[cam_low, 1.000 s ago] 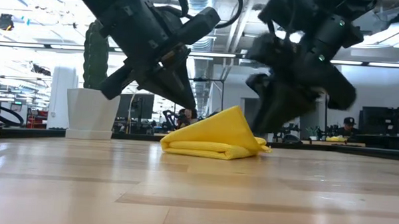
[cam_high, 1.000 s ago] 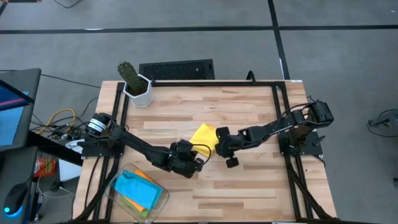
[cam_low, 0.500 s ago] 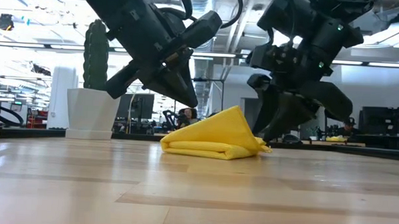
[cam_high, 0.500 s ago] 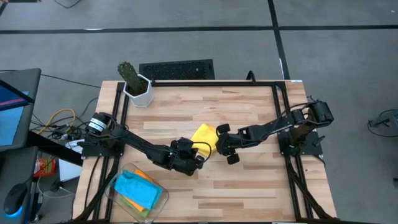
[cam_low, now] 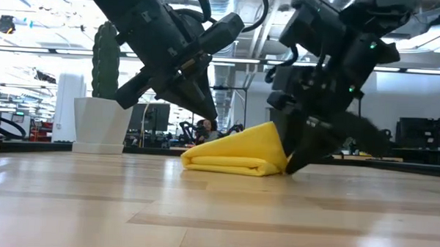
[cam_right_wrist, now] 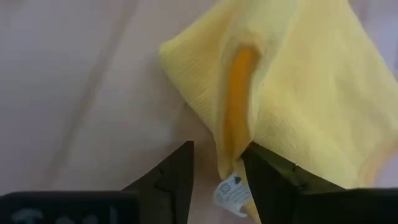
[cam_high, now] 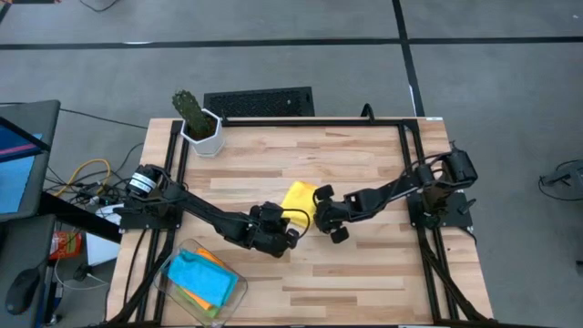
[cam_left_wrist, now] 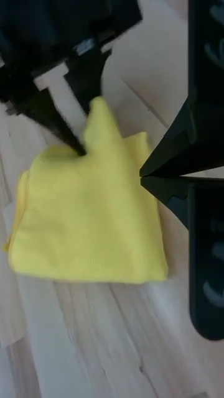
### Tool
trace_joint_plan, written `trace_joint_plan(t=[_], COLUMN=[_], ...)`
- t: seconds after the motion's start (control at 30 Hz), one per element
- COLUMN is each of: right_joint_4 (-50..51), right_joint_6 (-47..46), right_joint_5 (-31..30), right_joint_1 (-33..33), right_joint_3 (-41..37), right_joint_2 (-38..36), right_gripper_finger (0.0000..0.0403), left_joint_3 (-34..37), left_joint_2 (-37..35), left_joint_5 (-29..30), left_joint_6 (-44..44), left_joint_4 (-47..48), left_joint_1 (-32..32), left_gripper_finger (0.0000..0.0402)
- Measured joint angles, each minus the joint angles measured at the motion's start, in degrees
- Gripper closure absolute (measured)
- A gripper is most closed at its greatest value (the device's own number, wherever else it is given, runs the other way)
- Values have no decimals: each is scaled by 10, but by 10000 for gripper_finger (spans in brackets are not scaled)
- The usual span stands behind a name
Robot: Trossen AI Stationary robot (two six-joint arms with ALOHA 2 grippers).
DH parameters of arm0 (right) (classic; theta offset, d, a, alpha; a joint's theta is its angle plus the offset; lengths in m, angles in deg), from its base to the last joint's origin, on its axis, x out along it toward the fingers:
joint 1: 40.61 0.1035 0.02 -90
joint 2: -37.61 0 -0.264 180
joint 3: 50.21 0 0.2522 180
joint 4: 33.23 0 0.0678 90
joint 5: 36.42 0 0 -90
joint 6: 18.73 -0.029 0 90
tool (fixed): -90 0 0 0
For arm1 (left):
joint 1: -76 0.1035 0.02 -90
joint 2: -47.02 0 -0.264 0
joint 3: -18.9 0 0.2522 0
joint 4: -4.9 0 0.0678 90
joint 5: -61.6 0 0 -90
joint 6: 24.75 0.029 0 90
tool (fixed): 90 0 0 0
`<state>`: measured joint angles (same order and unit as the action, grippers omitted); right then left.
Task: Fold microfiber towels
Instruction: Fold the yellow microfiber towel
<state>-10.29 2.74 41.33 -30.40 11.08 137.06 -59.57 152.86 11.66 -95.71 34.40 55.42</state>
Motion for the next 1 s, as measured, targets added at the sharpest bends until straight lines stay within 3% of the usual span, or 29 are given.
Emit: trace_joint_plan(t=[0.13,0.4,0.6,0.83,1.0], right_joint_4=[10,23,19,-35,-91], right_joint_6=[0,26,72,160,175], right_joint_5=[-13,-14,-64,-235,-189], right_joint_1=[-1,-1,-6,4,0], right_joint_3=[0,-1,3,38,31], right_joint_2=[2,-22,-24,-24,-16], right_gripper_finger=[270,387,390,393,397], left_joint_3=[0,0,0,0,1], left_joint_2=[0,0,0,0,0], left_joint_5=[-4,-6,-6,-7,-8], left_joint_6=[3,13,14,15,16], left_joint_4=[1,1,-1,0,2], left_joint_1=[0,0,0,0,-5], left_gripper_finger=[401,401,401,401,401])
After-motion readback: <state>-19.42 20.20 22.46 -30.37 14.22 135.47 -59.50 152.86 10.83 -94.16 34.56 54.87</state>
